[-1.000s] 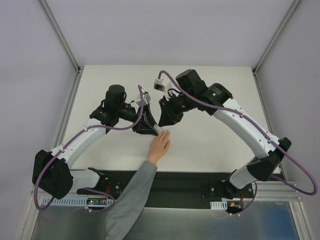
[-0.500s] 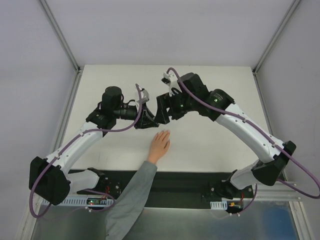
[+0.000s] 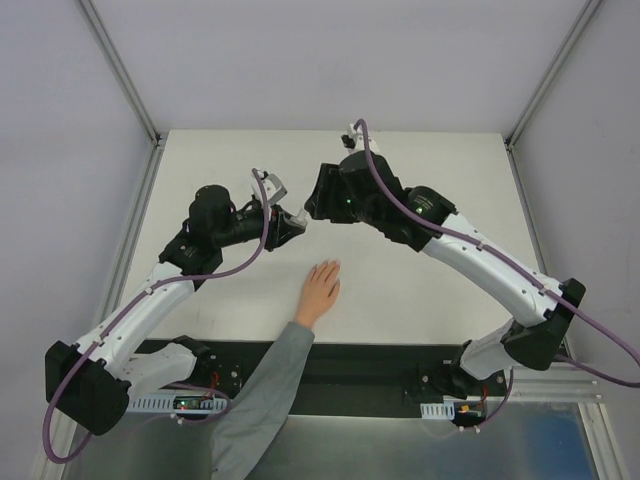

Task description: Paint the nails

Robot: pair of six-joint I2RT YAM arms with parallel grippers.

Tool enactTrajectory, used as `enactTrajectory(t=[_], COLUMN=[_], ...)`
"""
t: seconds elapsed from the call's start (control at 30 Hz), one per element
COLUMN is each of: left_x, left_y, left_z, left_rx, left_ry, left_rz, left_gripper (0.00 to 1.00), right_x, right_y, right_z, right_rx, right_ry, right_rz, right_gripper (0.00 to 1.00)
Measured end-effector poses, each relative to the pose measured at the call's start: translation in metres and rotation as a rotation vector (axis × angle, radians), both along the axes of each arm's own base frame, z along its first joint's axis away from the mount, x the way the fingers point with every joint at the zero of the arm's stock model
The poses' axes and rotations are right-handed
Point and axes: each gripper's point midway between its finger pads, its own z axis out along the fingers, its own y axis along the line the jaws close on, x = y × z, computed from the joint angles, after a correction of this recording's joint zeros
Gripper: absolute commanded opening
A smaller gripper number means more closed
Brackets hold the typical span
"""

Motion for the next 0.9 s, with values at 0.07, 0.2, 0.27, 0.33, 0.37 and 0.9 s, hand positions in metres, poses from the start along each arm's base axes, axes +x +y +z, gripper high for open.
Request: enactTrajectory(t=[0.07,0.2,0.27,0.33,0.37,0.9], left_x=[0.002,0.005,0.006,0.007,0.006,-0.053], left_y=[0.001,0.003,0.005,0.006,0.006,-0.013], left_z=[0.000,0.000,0.000,0.002,0.004,0.008], left_rx=[0.003,0.006,0.007,0.006,0.004,-0.064], left_ry=[-0.003,-0.012,-0.016,-0.023,-0.028,0.059], left_rz=[0.014,0.039,0.049,0.057,0.059,-0.262], left_gripper=[0.00,0.00,0.00,0.00,0.00,0.00], right_x=[0.007,0.015,0.018,0.018,0.018,-0.037], right_y=[0.009,0.025,0.031,0.036,0.038,0.031], right_z=[0.002,-0.005,-0.010,-0.015,-0.017,-0.022], right_rx=[0.010,0.006,-0.001,-0.008,-0.011,-0.018], right_ry=[-0.005,0.004,0.011,0.018,0.021,-0.178], right_rz=[-0.015,-0.019,-0.016,-0.013,-0.011,0.568], right_gripper=[0.55,0.48,0.45,0.43,0.41,0.00])
